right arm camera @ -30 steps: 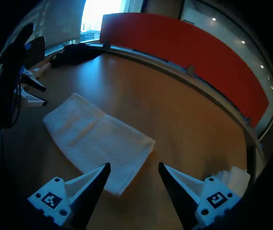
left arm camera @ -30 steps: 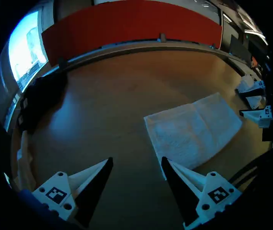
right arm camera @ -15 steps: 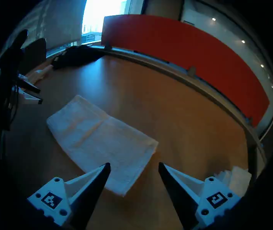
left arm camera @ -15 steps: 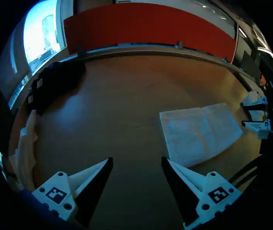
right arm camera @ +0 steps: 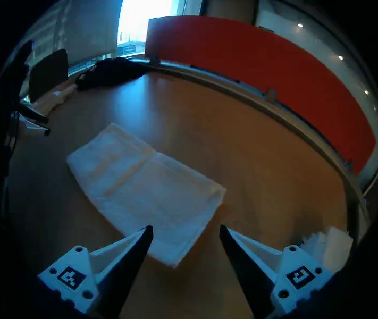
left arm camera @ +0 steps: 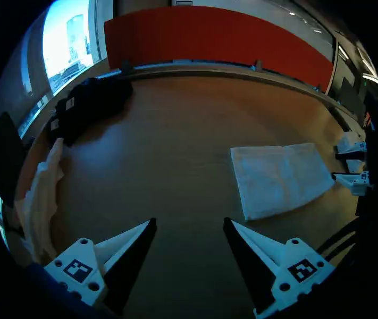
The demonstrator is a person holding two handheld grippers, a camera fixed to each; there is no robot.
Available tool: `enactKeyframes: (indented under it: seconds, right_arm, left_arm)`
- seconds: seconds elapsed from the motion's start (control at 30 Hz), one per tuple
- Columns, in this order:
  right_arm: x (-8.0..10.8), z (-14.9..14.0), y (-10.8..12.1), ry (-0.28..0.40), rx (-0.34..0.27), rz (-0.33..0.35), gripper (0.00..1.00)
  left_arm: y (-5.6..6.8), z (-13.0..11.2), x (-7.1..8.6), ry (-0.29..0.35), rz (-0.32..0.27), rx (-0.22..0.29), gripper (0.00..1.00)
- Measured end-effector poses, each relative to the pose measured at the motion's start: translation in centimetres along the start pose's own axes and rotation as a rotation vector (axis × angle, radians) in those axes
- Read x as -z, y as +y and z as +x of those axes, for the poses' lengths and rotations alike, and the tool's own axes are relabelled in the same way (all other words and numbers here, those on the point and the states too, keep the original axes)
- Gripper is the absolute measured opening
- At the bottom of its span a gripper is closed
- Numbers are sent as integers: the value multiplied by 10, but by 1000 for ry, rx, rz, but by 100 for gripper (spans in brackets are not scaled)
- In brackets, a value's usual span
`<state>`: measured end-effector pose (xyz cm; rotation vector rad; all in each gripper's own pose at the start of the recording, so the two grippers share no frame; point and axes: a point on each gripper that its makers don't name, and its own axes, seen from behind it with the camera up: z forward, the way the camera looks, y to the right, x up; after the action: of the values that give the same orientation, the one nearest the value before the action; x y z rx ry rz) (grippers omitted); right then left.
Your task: Fold towel
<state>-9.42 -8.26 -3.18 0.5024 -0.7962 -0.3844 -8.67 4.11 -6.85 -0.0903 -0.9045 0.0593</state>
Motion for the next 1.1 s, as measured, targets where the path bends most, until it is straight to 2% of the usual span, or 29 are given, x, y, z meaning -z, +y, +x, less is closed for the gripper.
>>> enactKeyframes:
  seconds: [0.2, 0.4, 0.63, 0.87, 1.03, 1.1]
  right_arm:
    - [-2, -17, -5, -25, -4, 16, 95]
    - [0, -29, -9, -42, -7, 36, 88]
    - [2, -37, -13, -62, 5, 67, 72]
    - [3, -41, -18, -85, 19, 110, 61]
    - [2, -44, -19, -99, 11, 124, 44]
    - [2, -45, -20, -103, 7, 128, 42]
  left_arm:
    - [-9, -10, 9, -9, 16, 14, 93]
    - [-15, -18, 16, -16, 28, 23, 93]
    - [-17, -25, 19, -23, 31, 26, 93]
    - [-19, -27, 20, -25, 33, 28, 93]
    - [-20, -29, 20, -29, 35, 29, 93]
    - [-20, -30, 20, -30, 35, 30, 93]
